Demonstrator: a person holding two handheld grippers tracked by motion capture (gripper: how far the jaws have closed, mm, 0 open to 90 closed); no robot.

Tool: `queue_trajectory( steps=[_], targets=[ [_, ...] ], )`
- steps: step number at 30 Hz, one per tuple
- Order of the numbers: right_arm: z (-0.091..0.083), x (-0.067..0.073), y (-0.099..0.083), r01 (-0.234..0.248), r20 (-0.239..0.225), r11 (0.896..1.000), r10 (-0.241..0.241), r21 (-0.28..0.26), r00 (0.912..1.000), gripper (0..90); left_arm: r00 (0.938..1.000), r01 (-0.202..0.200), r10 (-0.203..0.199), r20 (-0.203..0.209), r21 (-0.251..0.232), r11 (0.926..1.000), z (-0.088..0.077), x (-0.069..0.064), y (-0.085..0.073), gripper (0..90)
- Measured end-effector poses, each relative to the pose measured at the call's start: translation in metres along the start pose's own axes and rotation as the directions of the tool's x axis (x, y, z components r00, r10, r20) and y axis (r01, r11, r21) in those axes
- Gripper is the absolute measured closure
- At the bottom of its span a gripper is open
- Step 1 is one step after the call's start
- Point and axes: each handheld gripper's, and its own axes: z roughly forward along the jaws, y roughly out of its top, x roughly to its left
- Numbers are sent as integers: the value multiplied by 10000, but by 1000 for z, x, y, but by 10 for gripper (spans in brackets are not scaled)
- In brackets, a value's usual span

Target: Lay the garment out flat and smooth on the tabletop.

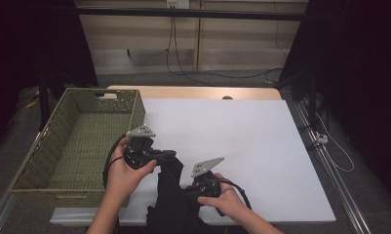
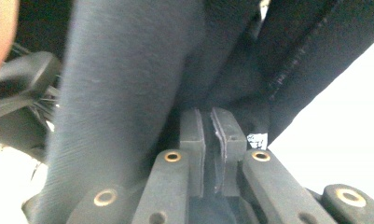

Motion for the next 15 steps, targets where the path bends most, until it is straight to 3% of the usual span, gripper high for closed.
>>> queue_trajectory(
  steps=[3,7,9,11,12,15],
  targets=[
    [10,-1,0,299,526,9991,-315,312,9981,840,9999,86,-86,-115,38,10000,-2,2,-3,886],
    [23,6,3,491,474,9969,-521,608,9975,841,9998,127,-124,-130,247,9996,-5,2,-5,886],
    [31,10,3,491,-6,9959,-492,755,9988,842,9999,92,-88,-105,399,9992,-6,0,-6,886],
    [39,16,3,777,-684,9948,-732,657,9950,842,10000,-29,30,-35,413,9991,-9,-1,-7,886],
    [41,21,2,664,-1034,9951,-586,733,9929,842,10000,65,-64,-20,363,9993,-9,-1,-8,886],
    [31,20,5,687,-1115,9967,-634,437,9917,842,9999,41,-44,165,181,9998,-12,4,-6,886]
  ],
)
